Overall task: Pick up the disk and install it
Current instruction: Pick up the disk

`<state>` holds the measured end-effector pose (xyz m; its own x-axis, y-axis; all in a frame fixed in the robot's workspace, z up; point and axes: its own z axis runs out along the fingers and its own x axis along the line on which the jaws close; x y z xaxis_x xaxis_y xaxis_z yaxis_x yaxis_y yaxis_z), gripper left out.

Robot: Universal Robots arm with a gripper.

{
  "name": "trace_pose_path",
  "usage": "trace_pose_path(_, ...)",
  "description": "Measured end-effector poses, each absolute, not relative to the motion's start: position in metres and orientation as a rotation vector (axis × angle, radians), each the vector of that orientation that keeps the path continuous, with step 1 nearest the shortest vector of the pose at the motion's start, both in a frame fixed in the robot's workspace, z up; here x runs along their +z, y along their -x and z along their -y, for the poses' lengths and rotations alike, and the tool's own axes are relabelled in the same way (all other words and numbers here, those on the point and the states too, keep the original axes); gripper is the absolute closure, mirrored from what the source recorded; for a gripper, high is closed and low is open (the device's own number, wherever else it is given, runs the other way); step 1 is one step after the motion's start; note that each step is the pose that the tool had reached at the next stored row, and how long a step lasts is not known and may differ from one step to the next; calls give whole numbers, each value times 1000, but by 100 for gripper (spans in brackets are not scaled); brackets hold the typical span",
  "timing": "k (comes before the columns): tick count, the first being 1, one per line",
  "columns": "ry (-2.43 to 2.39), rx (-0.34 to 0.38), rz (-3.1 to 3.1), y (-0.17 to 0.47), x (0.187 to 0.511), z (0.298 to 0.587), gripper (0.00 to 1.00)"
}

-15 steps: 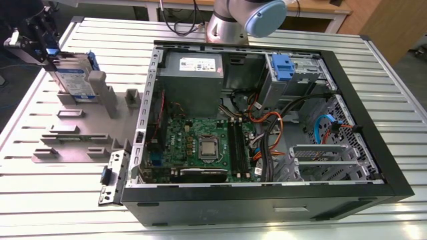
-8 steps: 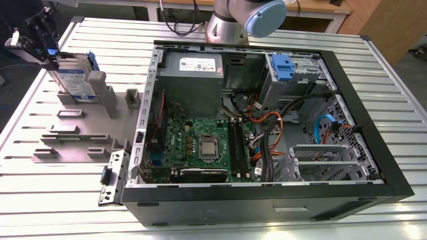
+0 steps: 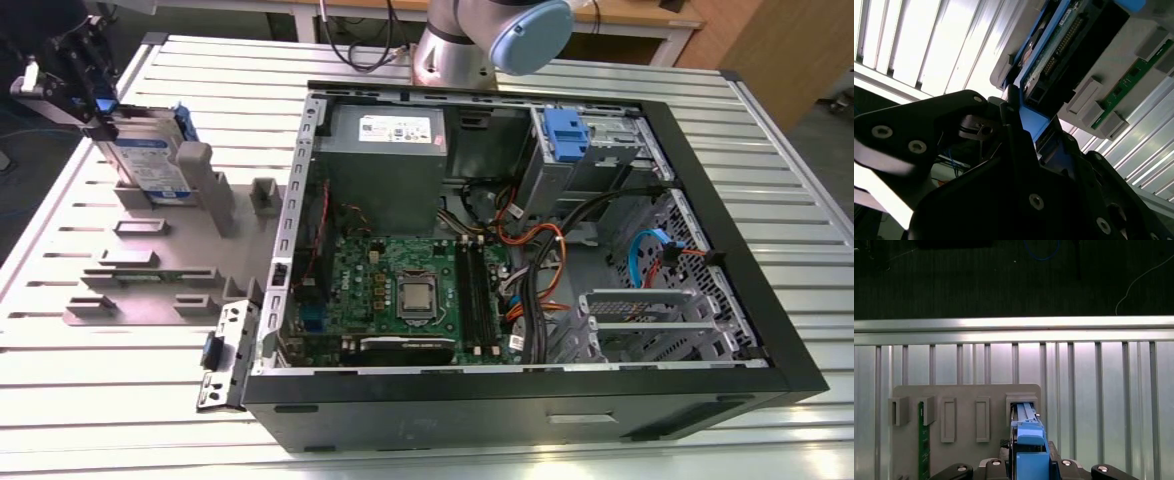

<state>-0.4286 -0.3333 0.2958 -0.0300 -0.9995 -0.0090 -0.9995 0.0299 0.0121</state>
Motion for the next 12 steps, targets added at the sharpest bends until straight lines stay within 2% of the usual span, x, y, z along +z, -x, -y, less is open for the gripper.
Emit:
trace_pose_path(8, -2187, -23, 2253, 429, 296, 333, 62)
trace_pose_path(9, -2187, -23, 2253, 429, 296, 333, 57)
trace_pose_path(10, -2187, -23, 2253, 429, 296, 333, 57)
trace_pose_path(11, -2187, -23, 2253, 429, 295, 333, 50)
trace_pose_path(12, -2187, -23, 2253, 429, 295, 333, 50)
